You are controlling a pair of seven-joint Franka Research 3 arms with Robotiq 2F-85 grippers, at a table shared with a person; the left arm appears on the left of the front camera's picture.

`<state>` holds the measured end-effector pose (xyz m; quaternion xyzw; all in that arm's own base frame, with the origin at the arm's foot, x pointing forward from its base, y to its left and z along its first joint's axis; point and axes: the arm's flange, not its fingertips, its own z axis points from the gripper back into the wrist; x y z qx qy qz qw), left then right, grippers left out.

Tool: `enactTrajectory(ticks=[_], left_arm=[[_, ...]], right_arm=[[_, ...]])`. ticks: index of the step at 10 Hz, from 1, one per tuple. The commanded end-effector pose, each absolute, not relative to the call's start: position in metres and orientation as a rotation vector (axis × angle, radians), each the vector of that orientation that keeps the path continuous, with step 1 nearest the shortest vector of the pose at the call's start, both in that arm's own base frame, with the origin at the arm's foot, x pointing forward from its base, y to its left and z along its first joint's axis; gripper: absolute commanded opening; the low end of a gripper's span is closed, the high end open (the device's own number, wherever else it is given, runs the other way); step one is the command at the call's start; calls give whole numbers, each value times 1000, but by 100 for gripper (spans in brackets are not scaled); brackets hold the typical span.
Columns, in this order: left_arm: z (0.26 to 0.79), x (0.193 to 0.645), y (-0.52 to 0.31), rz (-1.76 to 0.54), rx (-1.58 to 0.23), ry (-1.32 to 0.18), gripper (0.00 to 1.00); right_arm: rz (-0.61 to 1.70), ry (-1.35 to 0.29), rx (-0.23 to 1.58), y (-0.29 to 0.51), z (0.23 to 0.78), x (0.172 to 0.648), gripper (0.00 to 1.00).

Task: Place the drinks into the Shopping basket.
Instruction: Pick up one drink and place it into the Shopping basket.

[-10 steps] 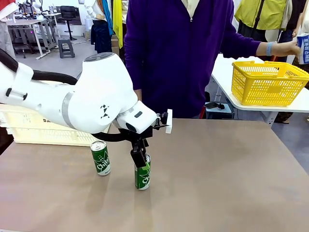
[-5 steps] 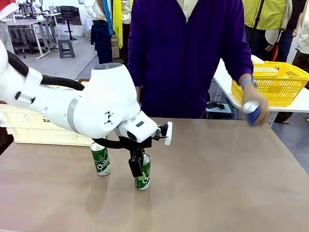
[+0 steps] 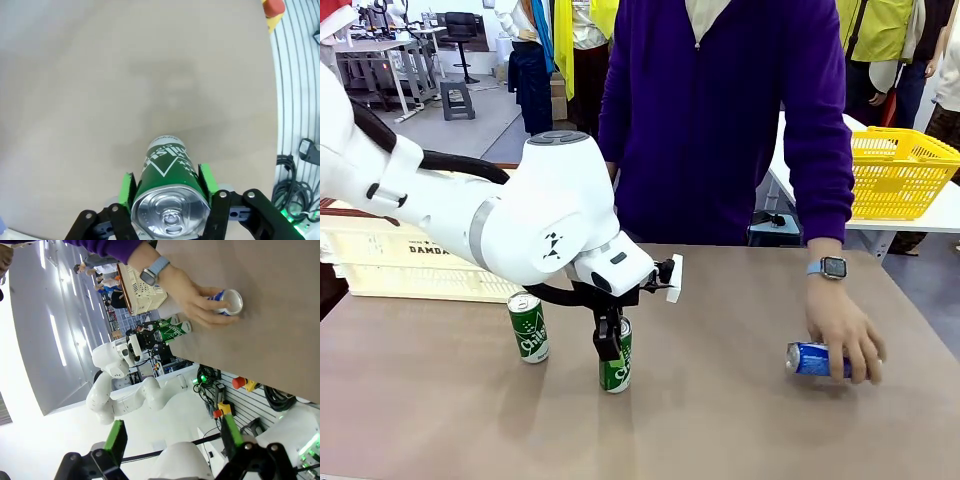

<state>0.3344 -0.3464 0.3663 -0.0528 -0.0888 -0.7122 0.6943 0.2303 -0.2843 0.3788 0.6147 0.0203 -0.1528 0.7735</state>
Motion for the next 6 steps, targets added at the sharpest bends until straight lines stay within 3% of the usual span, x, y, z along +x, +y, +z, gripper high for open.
enactTrajectory(ticks=[1, 6], left_arm=[[368, 337, -347, -1585, -98, -169, 0], [406, 325, -340, -1595, -75, -212, 0]], right_arm=[[-337, 40, 1320, -281, 380, 229, 100], [-337, 40, 1320, -281, 380, 229, 100]])
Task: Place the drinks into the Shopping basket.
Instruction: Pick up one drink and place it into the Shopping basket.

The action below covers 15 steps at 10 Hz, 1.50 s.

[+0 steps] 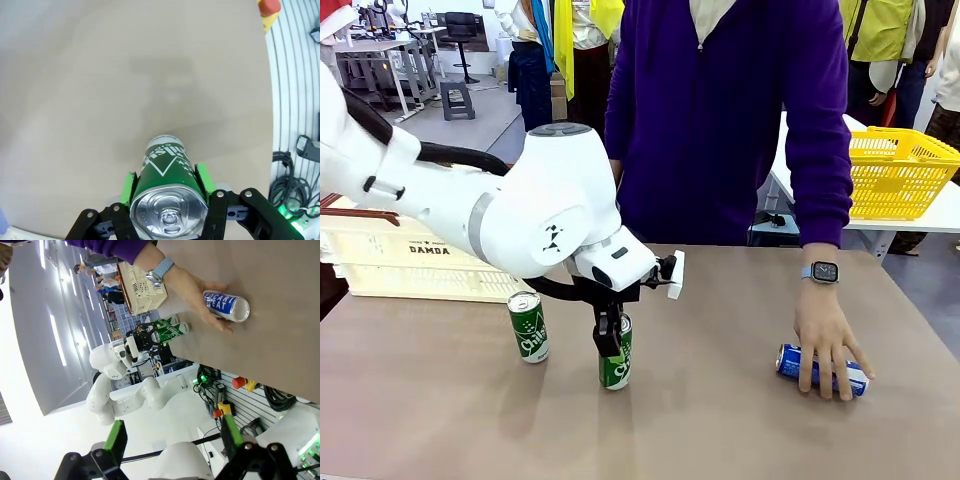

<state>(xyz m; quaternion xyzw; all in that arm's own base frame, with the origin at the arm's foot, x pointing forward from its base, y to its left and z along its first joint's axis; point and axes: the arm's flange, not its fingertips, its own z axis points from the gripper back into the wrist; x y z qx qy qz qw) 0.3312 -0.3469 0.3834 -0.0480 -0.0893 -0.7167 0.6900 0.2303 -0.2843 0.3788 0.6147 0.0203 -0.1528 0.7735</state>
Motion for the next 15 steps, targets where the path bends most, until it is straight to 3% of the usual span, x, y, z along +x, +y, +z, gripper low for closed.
enactTrajectory(ticks=[1, 4, 6, 7, 10, 11, 12, 13, 15], left_arm=[[433, 318, -331, -1576, -46, -232, 0], [588, 314, -226, -1377, -104, -379, 0], [668, 350, -114, -994, 5, -562, 0], [679, 368, -63, -812, 39, -632, 0], [630, 425, 21, -247, 186, -460, 0], [615, 442, 29, -194, 186, -548, 0], [610, 443, 22, -316, 16, -561, 0], [619, 431, 61, -368, 139, -529, 0], [619, 431, 61, -368, 139, -529, 0]], right_arm=[[-337, 40, 1320, -281, 380, 229, 100], [-337, 40, 1320, -281, 380, 229, 100], [-337, 40, 1320, -281, 380, 229, 100], [-337, 40, 1320, -281, 380, 229, 100], [-337, 40, 1320, -281, 380, 229, 100], [-337, 40, 1320, -281, 380, 229, 100], [-337, 40, 1320, -281, 380, 229, 100], [-337, 40, 1320, -281, 380, 229, 100], [-337, 40, 1320, -281, 380, 229, 100]])
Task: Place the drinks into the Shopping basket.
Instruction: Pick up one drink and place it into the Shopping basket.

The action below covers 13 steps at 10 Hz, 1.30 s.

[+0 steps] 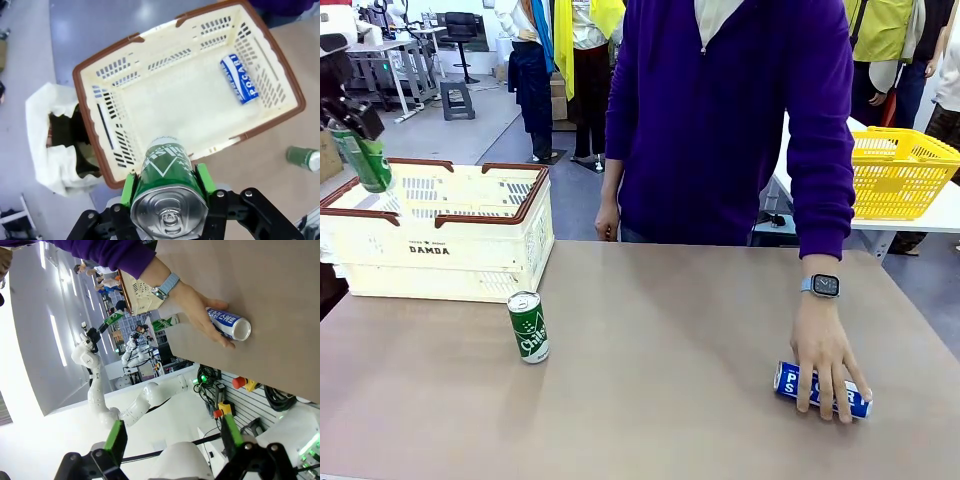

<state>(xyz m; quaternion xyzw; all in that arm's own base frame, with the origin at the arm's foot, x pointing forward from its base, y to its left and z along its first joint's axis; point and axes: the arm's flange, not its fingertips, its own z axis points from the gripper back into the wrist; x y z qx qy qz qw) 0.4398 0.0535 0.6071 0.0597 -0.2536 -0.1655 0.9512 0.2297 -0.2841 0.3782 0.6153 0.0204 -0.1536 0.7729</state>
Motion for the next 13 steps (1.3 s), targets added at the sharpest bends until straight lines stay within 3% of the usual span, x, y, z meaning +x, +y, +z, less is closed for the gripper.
enactTrajectory(ticks=[1, 5, 9, 13], left_arm=[[598, 447, 50, -318, 114, -508, 0], [567, 535, 60, -241, 58, -590, 0], [496, 598, 58, -211, -24, -360, 0], [429, 620, 44, -194, -23, -225, 0]], right_arm=[[-337, 40, 1320, -281, 380, 229, 100], [-337, 40, 1320, -281, 380, 229, 100], [-337, 40, 1320, -281, 380, 229, 100], [-337, 40, 1320, -281, 380, 229, 100]])
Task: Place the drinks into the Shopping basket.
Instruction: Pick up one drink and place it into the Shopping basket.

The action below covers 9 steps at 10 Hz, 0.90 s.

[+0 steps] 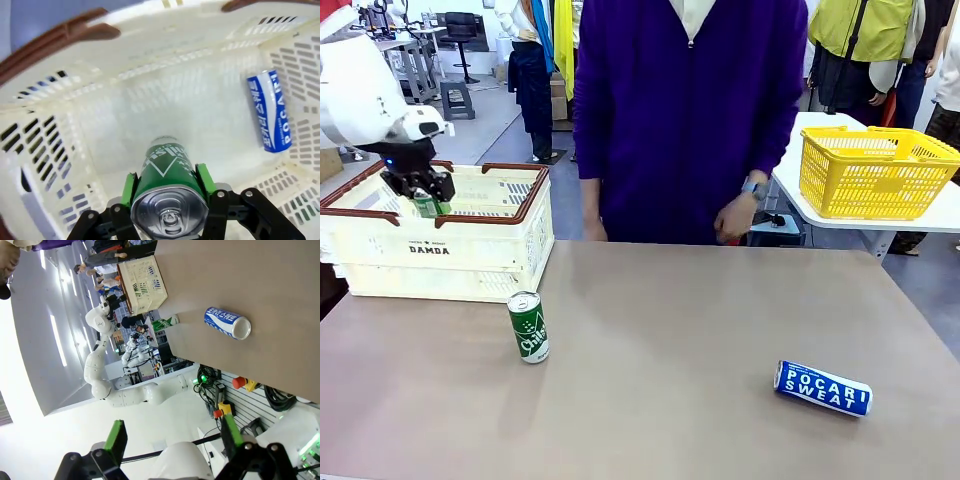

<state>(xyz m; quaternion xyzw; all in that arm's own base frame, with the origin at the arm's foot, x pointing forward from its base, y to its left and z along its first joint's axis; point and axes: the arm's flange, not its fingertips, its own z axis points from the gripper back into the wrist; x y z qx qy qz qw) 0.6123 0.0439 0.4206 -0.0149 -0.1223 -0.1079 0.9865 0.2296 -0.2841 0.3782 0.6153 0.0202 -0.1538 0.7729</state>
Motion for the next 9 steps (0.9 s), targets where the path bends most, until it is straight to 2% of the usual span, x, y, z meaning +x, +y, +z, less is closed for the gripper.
enactTrajectory(ticks=[1, 2, 3, 7, 9], left_arm=[[423, 620, 41, -191, -8, -212, 0], [420, 618, 40, -200, 7, -214, 57], [420, 616, 40, -195, 7, -211, 100], [449, 602, 47, -192, 2, -267, 100], [533, 562, 62, -160, -58, -345, 100]], right_arm=[[-337, 40, 1320, -281, 380, 229, 100], [-337, 40, 1320, -281, 380, 229, 100], [-337, 40, 1320, -281, 380, 229, 100], [-337, 40, 1320, -281, 380, 229, 100], [-337, 40, 1320, -281, 380, 229, 100]])
